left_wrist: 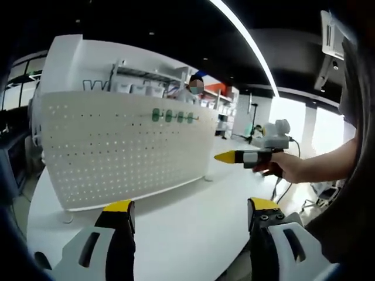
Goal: Insert the hook assembly into the mounting plate slot until the hook locks in place.
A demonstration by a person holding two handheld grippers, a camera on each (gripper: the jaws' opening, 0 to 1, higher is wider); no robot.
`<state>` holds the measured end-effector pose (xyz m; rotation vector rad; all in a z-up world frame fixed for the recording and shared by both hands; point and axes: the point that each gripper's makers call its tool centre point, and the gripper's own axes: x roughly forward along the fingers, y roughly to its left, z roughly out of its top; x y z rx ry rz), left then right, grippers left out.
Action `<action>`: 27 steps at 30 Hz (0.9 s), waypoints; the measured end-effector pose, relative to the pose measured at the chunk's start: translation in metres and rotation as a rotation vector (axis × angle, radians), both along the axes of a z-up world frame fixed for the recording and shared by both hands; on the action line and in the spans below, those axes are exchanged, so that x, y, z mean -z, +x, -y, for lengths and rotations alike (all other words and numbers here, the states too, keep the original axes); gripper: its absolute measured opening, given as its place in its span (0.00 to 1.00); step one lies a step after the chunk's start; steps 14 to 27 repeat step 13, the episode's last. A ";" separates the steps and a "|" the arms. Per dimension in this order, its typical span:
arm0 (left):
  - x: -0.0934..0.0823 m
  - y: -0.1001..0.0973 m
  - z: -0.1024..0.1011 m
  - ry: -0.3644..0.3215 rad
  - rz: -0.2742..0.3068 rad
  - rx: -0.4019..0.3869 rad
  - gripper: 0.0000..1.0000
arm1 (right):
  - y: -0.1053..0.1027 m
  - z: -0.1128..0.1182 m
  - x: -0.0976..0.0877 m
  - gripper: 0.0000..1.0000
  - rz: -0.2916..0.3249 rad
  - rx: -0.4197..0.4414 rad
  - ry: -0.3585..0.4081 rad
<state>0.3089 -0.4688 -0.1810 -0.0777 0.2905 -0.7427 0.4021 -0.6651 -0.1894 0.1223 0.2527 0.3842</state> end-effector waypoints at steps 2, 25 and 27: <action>0.000 0.000 -0.001 0.000 0.000 -0.002 0.80 | -0.006 -0.001 0.002 0.59 -0.007 -0.005 -0.001; -0.001 -0.002 -0.004 -0.005 -0.002 -0.010 0.80 | -0.031 -0.005 0.013 0.69 -0.033 -0.024 -0.015; -0.001 -0.002 -0.004 -0.005 -0.002 -0.010 0.80 | -0.031 -0.005 0.013 0.69 -0.033 -0.024 -0.015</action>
